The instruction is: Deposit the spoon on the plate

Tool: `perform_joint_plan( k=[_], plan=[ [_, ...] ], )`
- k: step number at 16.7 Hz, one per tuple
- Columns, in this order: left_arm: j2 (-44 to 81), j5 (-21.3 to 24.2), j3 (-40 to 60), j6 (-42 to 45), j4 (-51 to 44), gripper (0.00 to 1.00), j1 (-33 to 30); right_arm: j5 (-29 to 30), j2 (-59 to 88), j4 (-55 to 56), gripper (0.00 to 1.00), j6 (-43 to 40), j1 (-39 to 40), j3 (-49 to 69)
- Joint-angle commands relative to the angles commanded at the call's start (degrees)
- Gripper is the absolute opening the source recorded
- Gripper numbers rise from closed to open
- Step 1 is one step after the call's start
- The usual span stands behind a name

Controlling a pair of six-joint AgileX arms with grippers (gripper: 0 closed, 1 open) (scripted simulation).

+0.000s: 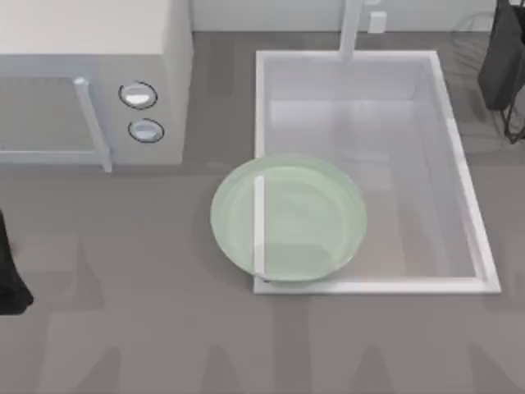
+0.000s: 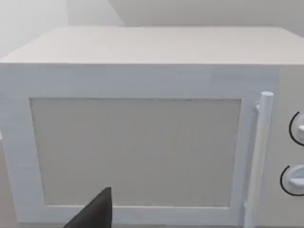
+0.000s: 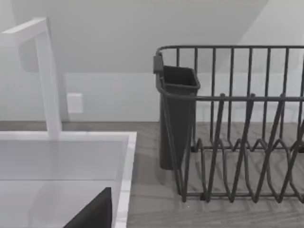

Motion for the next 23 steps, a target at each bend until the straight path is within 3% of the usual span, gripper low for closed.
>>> perform_joint_plan(
  k=[4,8,18,23],
  plan=[
    [1.83,-0.05,1.74,1.31,-1.46,1.0,0.44,0.0,0.0,0.0,1.0,0.0,0.0,0.0],
    [12.78,-0.08,10.89,8.23,-9.14,1.0,2.52,0.0,0.0,0.0,1.0,0.0,0.0,0.0],
    [67.2,0.04,45.55,35.69,-40.94,1.0,10.36,0.0,0.0,0.0,1.0,0.0,0.0,0.0],
    [87.89,0.12,60.4,47.08,-53.68,1.0,13.6,0.0,0.0,0.0,1.0,0.0,0.0,0.0]
  ],
)
